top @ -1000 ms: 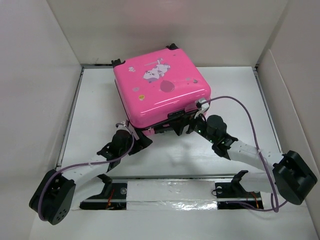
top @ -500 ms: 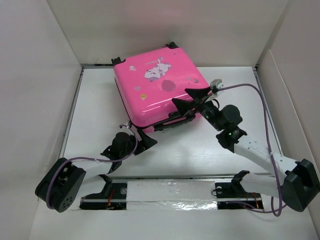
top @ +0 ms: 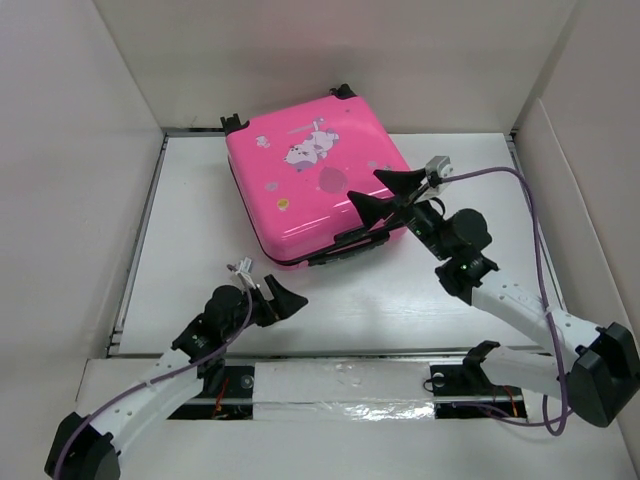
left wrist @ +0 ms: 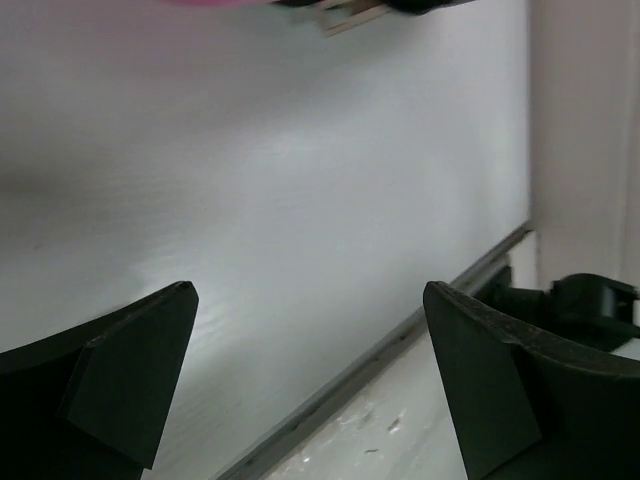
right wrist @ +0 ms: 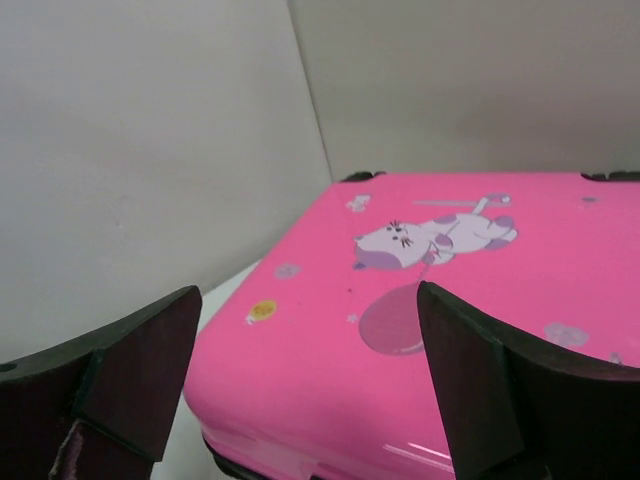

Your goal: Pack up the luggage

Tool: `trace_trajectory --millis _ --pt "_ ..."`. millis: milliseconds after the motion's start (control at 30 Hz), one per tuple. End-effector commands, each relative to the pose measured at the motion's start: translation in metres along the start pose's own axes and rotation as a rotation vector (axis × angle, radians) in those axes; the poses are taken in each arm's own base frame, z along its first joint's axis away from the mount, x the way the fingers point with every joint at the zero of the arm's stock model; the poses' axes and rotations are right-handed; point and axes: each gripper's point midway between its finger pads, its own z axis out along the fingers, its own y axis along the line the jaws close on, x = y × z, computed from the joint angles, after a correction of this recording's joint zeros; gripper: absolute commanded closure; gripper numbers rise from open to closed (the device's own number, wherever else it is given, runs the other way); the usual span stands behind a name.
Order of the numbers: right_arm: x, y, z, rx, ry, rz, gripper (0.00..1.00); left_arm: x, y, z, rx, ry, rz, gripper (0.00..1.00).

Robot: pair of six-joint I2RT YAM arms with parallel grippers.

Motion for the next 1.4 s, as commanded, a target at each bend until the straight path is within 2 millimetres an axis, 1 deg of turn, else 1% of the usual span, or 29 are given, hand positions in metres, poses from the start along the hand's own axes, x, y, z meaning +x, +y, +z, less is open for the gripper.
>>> trace_trajectory --millis 0,33,67,100,133,200,233,300,333,367,433,500,533,567,633,700,733,767,833,933,1033,1067,1100,1133,1200,1233,1300,1333,1367 --pt "-0.008 0.002 -0.002 0.012 -0.018 -0.059 0.08 0.006 0.027 -0.005 -0.121 0.018 0.074 0.01" --pt "0.001 0.000 -0.006 0.032 0.003 -0.059 0.36 -0.022 0.001 -0.007 -0.091 -0.065 0.103 0.01" --pt "-0.001 -0.009 -0.011 0.085 -0.006 -0.058 0.72 -0.046 -0.002 -0.008 -0.135 -0.162 0.139 0.01" --pt "0.002 -0.012 -0.015 0.105 0.005 -0.059 0.82 -0.066 -0.010 -0.010 -0.155 -0.230 0.150 0.01" --pt "0.010 -0.027 -0.021 0.166 0.035 -0.062 0.88 -0.094 -0.037 -0.015 -0.129 -0.312 0.157 0.01" --pt "0.017 -0.051 -0.035 0.244 0.062 -0.064 0.96 -0.122 -0.048 -0.012 -0.167 -0.397 0.168 0.01" --pt "0.024 -0.059 -0.041 0.269 0.095 -0.066 0.96 -0.147 -0.082 -0.013 -0.075 -0.477 0.178 0.01" --pt "0.020 -0.082 -0.052 0.335 0.108 -0.084 0.95 -0.164 -0.100 -0.004 -0.051 -0.495 0.197 0.07" --pt "0.023 -0.091 -0.058 0.365 0.139 -0.091 0.91 -0.186 -0.123 -0.009 -0.021 -0.543 0.211 0.11" --pt "0.019 -0.099 -0.062 0.390 0.145 -0.101 0.88 -0.193 -0.120 0.000 -0.050 -0.537 0.208 0.15" --pt "0.013 -0.122 -0.071 0.461 0.159 -0.116 0.81 -0.231 -0.119 -0.006 -0.038 -0.628 0.153 0.40" --pt "0.015 -0.138 -0.077 0.500 0.175 -0.114 0.75 -0.243 -0.124 -0.002 0.070 -0.618 0.096 0.54" --pt "0.015 -0.146 -0.082 0.515 0.178 -0.104 0.67 -0.269 -0.125 -0.011 0.094 -0.689 0.076 0.54" --pt "0.018 -0.148 -0.083 0.510 0.185 -0.092 0.65 -0.279 -0.114 -0.002 0.063 -0.683 0.056 0.54" --pt "0.028 -0.141 -0.084 0.453 0.197 -0.072 0.60 -0.312 -0.119 -0.004 0.024 -0.756 0.049 0.54" --pt "0.031 -0.136 -0.085 0.423 0.193 -0.070 0.58 -0.340 -0.098 0.010 -0.082 -0.803 0.059 0.46" --pt "0.037 -0.135 -0.086 0.410 0.204 -0.068 0.57 -0.358 -0.109 0.013 -0.108 -0.803 0.064 0.43" --pt "0.039 -0.135 -0.087 0.410 0.209 -0.068 0.56 -0.367 -0.083 0.031 -0.186 -0.779 0.053 0.41" --pt "0.040 -0.138 -0.093 0.425 0.216 -0.077 0.55 -0.388 -0.074 0.039 -0.210 -0.782 0.054 0.37" --pt "0.039 -0.145 -0.100 0.475 0.208 -0.094 0.49 -0.398 -0.064 0.040 -0.196 -0.781 0.014 0.36" --pt "0.040 -0.161 -0.105 0.540 0.216 -0.103 0.43 -0.389 -0.049 0.033 -0.212 -0.806 -0.013 0.36" --pt "0.040 -0.168 -0.105 0.555 0.220 -0.104 0.44 -0.394 -0.050 0.017 -0.215 -0.869 -0.034 0.36" --pt "0.035 -0.168 -0.099 0.550 0.213 -0.102 0.50 -0.392 -0.046 0.012 -0.220 -0.894 -0.045 0.36" --pt "0.042 -0.176 -0.096 0.557 0.238 -0.092 0.84 -0.388 -0.040 0.008 -0.221 -0.918 -0.057 0.36" --pt "0.040 -0.184 -0.090 0.575 0.242 -0.091 1.00 -0.393 -0.034 0.005 -0.235 -0.938 -0.069 0.36" --pt "0.029 -0.192 -0.083 0.606 0.219 -0.102 1.00 -0.402 -0.031 0.004 -0.253 -0.940 -0.076 0.36" --pt "0.045 -0.214 -0.078 0.670 0.256 -0.094 0.97 -0.406 -0.006 0.022 -0.303 -0.886 -0.105 0.36" --pt "0.036 -0.224 -0.069 0.689 0.239 -0.097 0.79 -0.414 -0.003 0.026 -0.307 -0.878 -0.113 0.36" --pt "0.059 -0.245 -0.068 0.724 0.290 -0.075 0.68 -0.414 0.019 0.038 -0.329 -0.835 -0.131 0.36"
